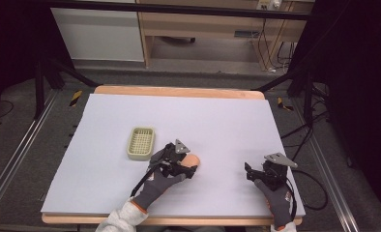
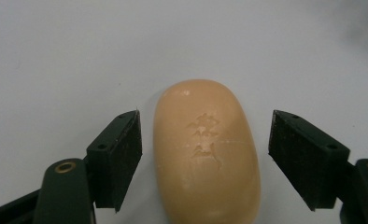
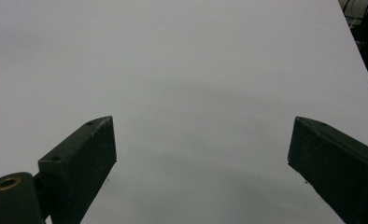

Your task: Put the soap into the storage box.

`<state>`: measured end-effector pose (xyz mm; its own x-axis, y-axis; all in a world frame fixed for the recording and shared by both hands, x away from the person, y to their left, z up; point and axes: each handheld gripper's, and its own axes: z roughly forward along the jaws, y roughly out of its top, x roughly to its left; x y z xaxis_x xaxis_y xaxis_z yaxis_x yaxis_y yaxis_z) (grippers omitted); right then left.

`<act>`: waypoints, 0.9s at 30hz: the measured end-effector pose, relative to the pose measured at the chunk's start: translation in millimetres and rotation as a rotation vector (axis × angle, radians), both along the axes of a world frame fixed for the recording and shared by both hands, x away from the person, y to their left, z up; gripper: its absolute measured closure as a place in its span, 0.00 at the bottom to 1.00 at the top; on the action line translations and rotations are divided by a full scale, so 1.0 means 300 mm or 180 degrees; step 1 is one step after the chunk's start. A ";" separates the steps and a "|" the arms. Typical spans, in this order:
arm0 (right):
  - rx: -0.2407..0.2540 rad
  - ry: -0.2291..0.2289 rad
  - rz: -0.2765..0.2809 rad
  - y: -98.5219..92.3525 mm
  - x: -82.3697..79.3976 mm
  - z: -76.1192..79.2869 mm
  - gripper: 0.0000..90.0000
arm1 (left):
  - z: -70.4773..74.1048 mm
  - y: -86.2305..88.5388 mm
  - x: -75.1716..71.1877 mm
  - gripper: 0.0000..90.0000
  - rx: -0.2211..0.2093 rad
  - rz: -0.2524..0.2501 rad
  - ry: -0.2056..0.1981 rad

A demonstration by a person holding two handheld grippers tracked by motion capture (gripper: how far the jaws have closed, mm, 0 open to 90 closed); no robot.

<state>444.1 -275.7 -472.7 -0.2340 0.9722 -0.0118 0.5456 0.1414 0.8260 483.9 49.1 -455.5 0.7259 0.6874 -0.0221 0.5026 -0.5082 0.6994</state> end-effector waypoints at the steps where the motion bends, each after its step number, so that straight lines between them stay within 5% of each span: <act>1: -0.0006 -0.0001 0.0000 0.000 0.001 -0.001 0.09 | -0.004 -0.006 0.000 0.28 0.0019 -0.0008 0.0013; 27: -0.0017 0.0022 0.0014 0.000 0.003 -0.004 0.09 | -0.062 -0.037 0.011 0.29 0.0264 0.0041 0.0094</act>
